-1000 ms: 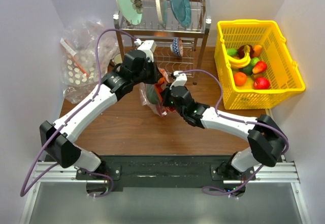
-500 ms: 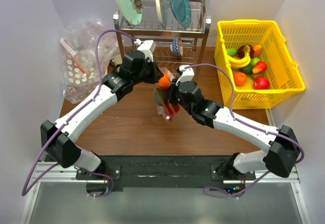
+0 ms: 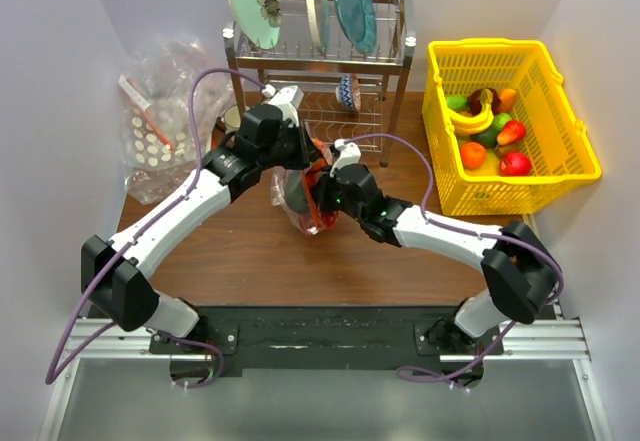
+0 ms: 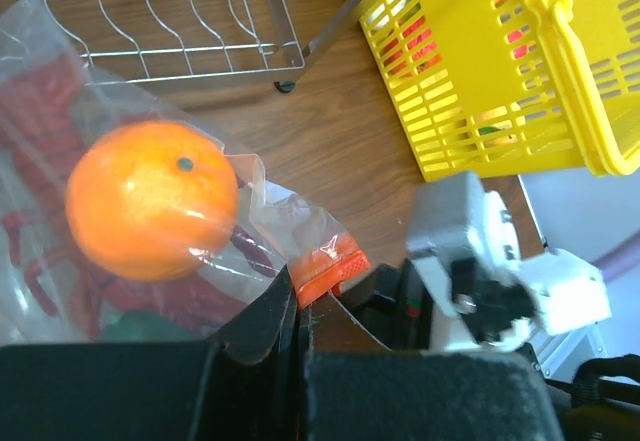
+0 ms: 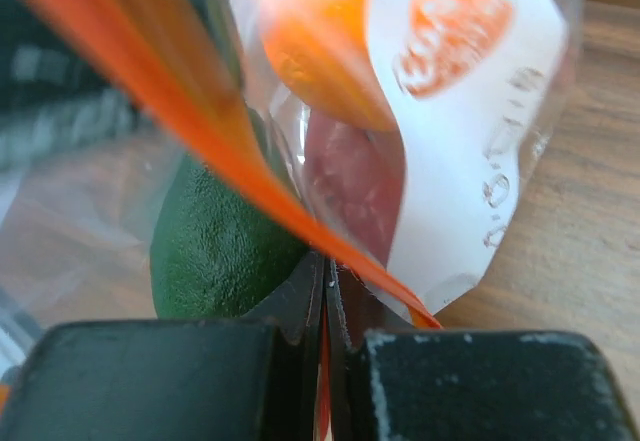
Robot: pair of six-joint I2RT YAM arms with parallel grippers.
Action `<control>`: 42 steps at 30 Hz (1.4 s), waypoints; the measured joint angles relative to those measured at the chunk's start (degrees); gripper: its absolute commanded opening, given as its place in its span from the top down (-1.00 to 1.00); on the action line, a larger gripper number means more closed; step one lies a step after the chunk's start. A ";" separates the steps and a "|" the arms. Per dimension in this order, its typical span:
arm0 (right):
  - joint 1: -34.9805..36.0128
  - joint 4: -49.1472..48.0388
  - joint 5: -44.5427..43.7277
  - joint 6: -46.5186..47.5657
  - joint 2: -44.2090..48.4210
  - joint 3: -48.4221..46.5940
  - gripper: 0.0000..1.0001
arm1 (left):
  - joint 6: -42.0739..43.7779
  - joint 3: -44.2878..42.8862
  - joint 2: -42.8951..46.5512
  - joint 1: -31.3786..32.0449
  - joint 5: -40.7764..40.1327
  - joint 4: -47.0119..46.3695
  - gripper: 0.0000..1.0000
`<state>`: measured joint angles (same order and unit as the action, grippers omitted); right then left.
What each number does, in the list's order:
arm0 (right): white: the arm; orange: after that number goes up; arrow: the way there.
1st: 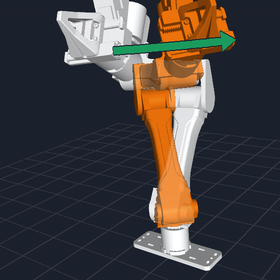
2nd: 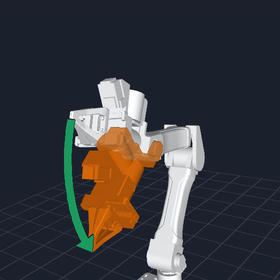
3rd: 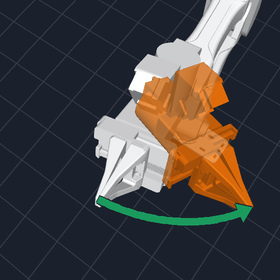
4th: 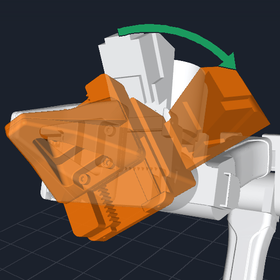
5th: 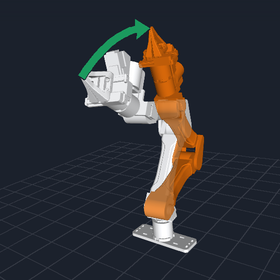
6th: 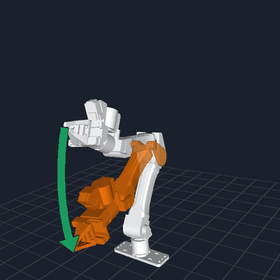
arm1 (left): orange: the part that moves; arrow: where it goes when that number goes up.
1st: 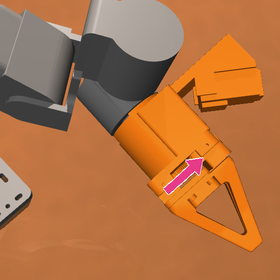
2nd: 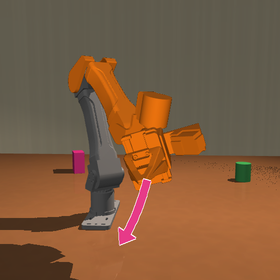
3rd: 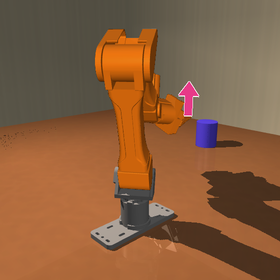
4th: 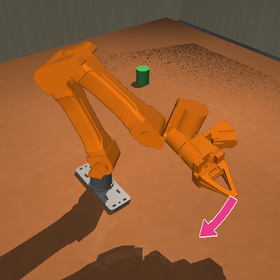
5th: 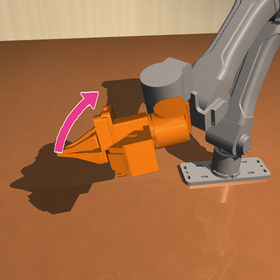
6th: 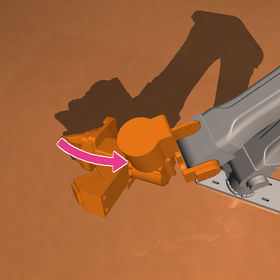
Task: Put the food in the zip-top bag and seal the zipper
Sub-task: Adjust the zipper food storage bag at the center of the board, then pick up the fake fruit from the bin.
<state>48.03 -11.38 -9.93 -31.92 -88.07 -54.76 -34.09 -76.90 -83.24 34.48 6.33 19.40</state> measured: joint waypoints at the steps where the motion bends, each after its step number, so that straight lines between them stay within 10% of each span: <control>1: 0.00 0.57 0.02 0.04 0.98 0.31 1.00 | -0.02 0.00 0.04 -0.33 0.28 -0.13 1.00; 15: -3.39 24.33 -5.73 7.78 19.32 -12.46 1.00 | 4.76 0.52 1.36 -3.23 3.02 -1.97 1.00; 35: -42.16 48.89 -15.37 13.27 10.23 -35.76 1.00 | 16.09 3.15 4.15 -3.23 3.41 -1.99 1.00; 38: -48.17 50.62 -12.90 12.44 5.92 -35.87 0.83 | 16.65 5.25 5.03 -3.23 3.54 -2.62 1.00; 42: -53.88 51.25 -8.26 11.06 -0.44 -35.69 -0.26 | 16.74 8.07 5.75 -3.23 3.80 -4.15 1.00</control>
<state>-5.85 39.88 -18.20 -20.86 -88.51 -90.45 -17.34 -68.84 -77.49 31.24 10.13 15.25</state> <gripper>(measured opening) 0.297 0.016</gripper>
